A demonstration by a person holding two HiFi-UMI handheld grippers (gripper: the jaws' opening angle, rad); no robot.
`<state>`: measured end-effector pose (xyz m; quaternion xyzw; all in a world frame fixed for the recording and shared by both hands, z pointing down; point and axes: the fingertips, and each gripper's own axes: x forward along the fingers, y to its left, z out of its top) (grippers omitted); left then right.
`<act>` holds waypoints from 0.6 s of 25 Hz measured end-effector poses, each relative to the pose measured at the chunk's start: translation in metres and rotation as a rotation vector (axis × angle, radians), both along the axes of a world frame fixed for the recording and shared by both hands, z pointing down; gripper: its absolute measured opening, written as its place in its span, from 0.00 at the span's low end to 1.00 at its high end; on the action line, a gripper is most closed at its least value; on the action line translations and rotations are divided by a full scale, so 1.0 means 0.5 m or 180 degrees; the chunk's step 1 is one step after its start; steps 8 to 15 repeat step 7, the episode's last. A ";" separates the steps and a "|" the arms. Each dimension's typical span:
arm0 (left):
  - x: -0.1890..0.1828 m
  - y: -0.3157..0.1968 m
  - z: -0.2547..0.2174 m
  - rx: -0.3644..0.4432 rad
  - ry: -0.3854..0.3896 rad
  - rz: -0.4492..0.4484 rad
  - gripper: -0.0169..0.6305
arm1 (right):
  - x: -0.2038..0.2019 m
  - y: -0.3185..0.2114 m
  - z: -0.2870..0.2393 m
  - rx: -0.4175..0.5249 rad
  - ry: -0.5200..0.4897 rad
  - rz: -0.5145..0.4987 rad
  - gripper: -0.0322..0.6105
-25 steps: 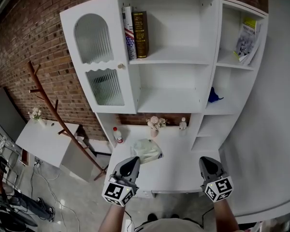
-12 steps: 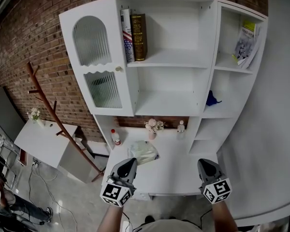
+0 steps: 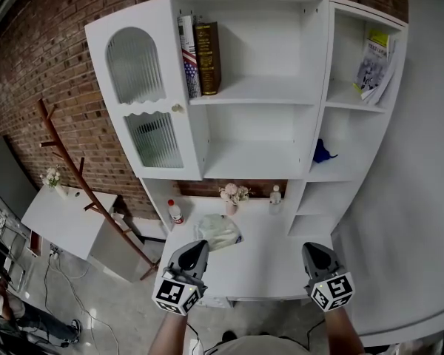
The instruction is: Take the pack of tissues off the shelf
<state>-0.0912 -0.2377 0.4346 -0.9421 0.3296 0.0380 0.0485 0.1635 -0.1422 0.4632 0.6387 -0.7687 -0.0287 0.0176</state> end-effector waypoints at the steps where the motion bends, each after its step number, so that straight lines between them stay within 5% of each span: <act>1: 0.001 -0.001 -0.001 0.0000 -0.0002 0.0005 0.06 | 0.001 0.000 -0.001 0.0004 -0.0001 0.0002 0.10; 15: 0.009 -0.001 0.001 -0.0015 0.0001 0.0029 0.06 | 0.005 0.003 0.001 -0.0005 -0.0016 0.0011 0.10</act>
